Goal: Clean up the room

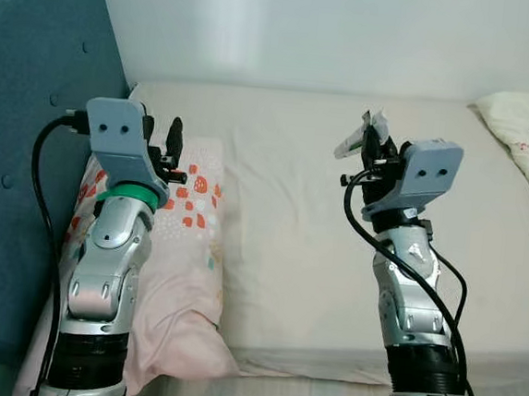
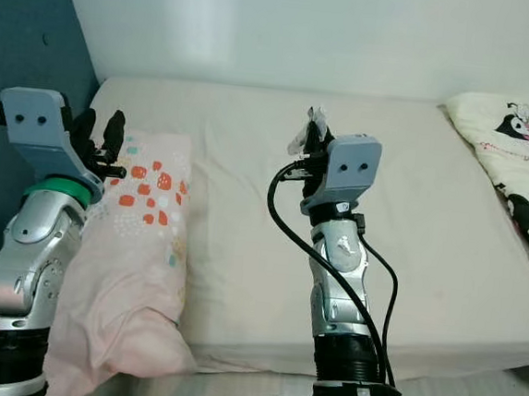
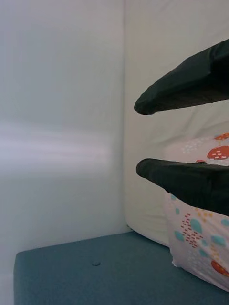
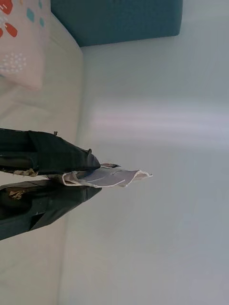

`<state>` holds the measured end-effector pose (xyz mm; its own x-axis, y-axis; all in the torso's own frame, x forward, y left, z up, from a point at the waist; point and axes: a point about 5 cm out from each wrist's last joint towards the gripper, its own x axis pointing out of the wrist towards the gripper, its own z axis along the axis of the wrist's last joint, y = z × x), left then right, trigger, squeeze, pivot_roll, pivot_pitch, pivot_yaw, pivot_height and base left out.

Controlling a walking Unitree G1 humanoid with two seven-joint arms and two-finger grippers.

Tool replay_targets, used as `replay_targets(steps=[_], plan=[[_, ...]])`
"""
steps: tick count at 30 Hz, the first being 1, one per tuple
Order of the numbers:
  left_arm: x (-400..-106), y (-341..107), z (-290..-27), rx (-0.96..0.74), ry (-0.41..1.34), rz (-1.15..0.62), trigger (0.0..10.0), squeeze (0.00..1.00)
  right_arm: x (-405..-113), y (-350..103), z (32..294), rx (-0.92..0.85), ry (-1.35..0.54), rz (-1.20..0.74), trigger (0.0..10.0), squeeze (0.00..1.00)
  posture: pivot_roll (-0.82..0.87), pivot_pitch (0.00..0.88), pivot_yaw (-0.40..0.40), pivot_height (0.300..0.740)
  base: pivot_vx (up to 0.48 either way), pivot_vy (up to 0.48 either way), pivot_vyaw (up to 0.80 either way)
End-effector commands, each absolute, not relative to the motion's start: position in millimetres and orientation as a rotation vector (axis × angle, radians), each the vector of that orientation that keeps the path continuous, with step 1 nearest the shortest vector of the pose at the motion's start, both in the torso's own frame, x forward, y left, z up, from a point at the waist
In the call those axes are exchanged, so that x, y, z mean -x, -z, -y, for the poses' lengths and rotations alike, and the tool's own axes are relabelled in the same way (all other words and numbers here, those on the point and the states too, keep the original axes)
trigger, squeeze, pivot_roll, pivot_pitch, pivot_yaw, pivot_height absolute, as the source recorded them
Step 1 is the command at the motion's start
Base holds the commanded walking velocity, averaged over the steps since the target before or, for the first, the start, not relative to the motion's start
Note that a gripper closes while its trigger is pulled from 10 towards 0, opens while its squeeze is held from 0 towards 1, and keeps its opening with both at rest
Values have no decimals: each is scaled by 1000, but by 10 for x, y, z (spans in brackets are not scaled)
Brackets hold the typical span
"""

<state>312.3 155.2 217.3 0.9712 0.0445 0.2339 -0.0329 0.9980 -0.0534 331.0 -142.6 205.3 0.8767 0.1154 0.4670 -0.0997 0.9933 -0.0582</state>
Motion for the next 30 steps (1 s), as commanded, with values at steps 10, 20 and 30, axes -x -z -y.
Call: replay_targets(steps=[10,20,30], plan=[[-3102,-2118,-1528,52,-21,218,10000,0,-3290,-1982,1397,20,-119,473,10000,0,-40,27,6,740,-81,0,0],[-3098,-2117,-1526,48,-20,217,10000,0,-3287,-1976,1380,18,-123,472,10000,0,-40,29,8,740,-288,0,0],[-3098,-2121,-1533,45,-23,213,10000,0,-3285,-1962,1380,8,-117,465,10000,0,-39,36,13,740,-375,0,0]])
